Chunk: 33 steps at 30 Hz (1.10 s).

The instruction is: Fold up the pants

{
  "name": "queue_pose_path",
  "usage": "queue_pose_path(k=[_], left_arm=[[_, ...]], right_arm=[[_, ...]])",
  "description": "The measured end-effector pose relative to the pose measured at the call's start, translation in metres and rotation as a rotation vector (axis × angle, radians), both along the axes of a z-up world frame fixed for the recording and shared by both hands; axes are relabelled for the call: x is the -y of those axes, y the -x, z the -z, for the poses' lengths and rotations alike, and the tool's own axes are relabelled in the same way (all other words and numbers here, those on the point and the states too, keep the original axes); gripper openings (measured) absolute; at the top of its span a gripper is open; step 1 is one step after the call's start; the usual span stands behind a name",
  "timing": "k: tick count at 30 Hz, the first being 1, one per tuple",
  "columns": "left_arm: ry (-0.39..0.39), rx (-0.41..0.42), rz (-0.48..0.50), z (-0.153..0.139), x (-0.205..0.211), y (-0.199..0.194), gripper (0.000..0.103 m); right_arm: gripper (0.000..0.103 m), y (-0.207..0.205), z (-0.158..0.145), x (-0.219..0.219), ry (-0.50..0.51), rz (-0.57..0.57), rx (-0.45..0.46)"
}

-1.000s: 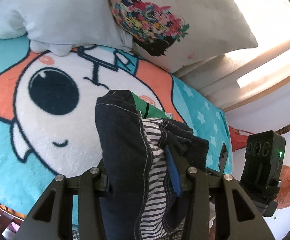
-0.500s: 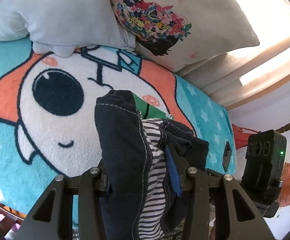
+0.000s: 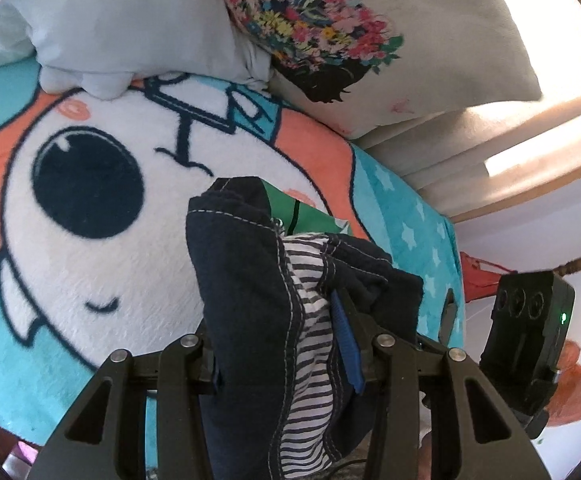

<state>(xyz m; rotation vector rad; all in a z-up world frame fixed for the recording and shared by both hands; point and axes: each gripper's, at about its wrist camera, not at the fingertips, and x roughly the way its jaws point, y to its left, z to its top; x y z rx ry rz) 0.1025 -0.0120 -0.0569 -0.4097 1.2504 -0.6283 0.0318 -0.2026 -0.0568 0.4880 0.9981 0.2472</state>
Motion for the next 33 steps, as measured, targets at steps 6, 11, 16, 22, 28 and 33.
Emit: queue_pose_path(k=[6,11,16,22,28,33], left_arm=[[-0.034,-0.008,0.011,0.009,0.023,-0.026,0.043],[-0.061,-0.027,0.002,0.02,0.034,-0.044,0.043],[-0.073,-0.03,-0.013,0.026,0.042,-0.063,0.043],[-0.077,-0.067,-0.071,0.045,0.039,-0.075,0.047],[-0.084,0.057,-0.14,0.001,0.007,-0.038,0.047],[-0.197,0.229,-0.225,-0.038,-0.031,-0.001,0.049]], right_arm=[[0.038,-0.022,0.004,0.018,0.009,0.027,-0.004],[0.038,-0.044,0.016,0.029,0.01,0.049,-0.031],[0.038,-0.066,0.018,0.032,0.025,0.053,-0.039],[0.049,-0.091,0.036,0.035,0.1,0.045,-0.098],[0.049,-0.092,0.017,0.033,0.164,0.034,-0.099],[0.049,-0.077,-0.028,0.009,0.315,0.016,0.038]])
